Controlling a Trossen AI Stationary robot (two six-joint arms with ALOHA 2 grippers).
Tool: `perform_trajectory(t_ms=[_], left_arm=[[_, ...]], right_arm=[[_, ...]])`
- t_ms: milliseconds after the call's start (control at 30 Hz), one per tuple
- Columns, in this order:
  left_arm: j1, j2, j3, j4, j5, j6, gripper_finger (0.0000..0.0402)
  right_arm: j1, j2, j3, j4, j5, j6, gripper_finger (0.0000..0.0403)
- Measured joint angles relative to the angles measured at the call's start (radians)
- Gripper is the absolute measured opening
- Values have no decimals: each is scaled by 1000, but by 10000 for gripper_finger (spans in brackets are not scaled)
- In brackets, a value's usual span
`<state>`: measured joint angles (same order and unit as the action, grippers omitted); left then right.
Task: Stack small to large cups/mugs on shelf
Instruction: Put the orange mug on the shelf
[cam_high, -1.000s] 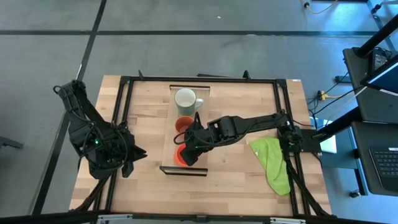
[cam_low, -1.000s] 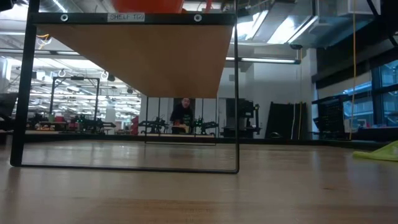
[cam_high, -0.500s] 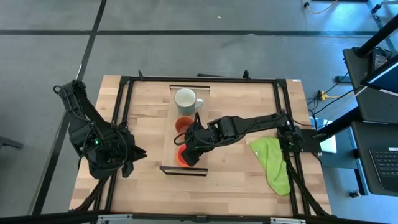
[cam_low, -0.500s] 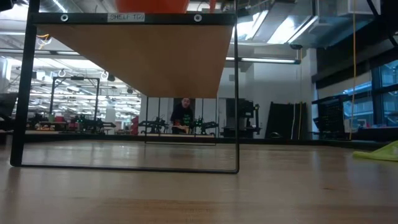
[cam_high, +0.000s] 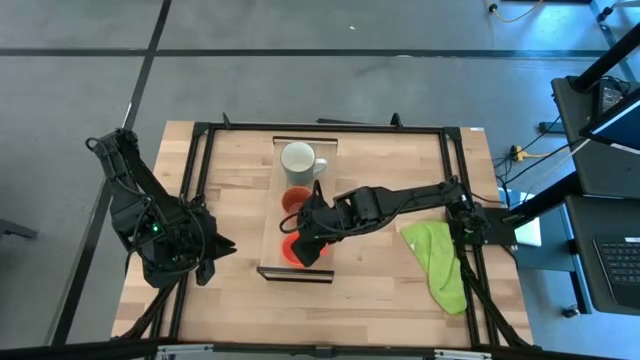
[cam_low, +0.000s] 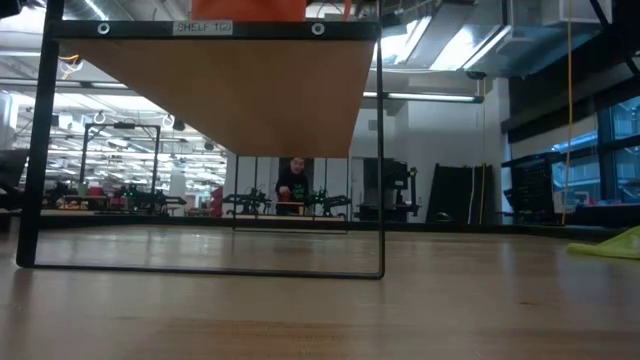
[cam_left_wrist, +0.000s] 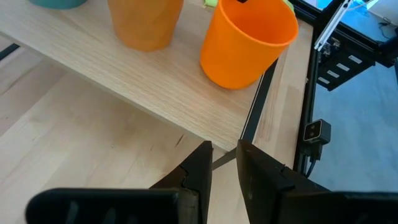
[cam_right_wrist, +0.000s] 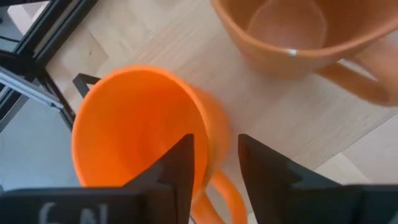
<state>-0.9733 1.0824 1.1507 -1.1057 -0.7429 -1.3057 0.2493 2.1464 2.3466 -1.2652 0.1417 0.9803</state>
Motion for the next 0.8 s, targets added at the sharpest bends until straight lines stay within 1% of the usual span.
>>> perform_trajectory(t_ms=[167,333,500,733,800], left_arm=[[0,0,0,0,0,0,69],[0,0,0,1,1,-1,69],[0,0,0,1,2,-20,69],[0,0,-1,7,-15,0,69],[0,0,-1,20,-44,21,69]], right_arm=[[0,-28,8,17,51,-22,132],[7,-80,9,16,134,-35,132],[29,-140,10,13,236,-58,132],[90,-235,10,19,454,-153,132],[100,-259,10,17,468,-155,132]])
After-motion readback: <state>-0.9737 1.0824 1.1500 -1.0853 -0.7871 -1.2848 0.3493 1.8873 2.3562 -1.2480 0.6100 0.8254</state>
